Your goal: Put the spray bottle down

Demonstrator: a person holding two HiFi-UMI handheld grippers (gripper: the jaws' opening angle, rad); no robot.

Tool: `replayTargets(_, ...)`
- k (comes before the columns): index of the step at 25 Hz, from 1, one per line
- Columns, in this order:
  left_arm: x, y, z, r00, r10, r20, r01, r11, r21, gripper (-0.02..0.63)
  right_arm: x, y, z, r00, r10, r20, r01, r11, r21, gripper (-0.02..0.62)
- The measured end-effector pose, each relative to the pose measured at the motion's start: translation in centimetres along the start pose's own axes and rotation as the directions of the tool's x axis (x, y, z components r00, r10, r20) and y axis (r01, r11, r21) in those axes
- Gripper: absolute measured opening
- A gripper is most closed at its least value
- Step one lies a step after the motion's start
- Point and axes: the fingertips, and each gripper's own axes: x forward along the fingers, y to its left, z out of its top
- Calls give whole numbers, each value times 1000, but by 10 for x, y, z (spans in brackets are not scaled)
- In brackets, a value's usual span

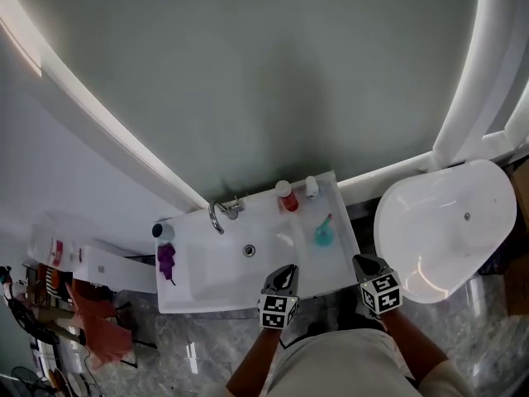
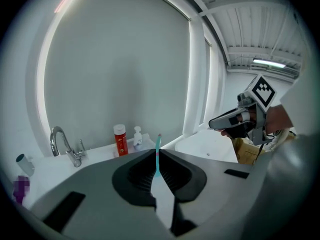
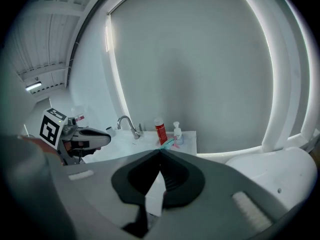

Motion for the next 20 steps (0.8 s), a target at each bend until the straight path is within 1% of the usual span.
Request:
replayTargets(5,-51,-6,-7,998,-46,40,47,999,-26,12,-31,32,7,997,-44,59,45,999,-7,11)
replayTargets(8,-73,-11,-18,997,-71,40,73,997,-26,12,-51,52,7,993,-68,91,69,998,-10,11)
replayTargets(12,-103,-23,-33,994,-97,43,98,995,-21,12,-80,78,-2,989,-86,122,88,996,-17,11)
replayTargets(17,-129,-26,-30,989,-134,69,136,990,-24,12,-100,96,-9,986,-102,134,107,994,-27,11)
replayTargets(20,-142,-27,-27,987,-141,82,142,990,-14,12,-112,104,-7,983,-110,145,116,993,-27,11)
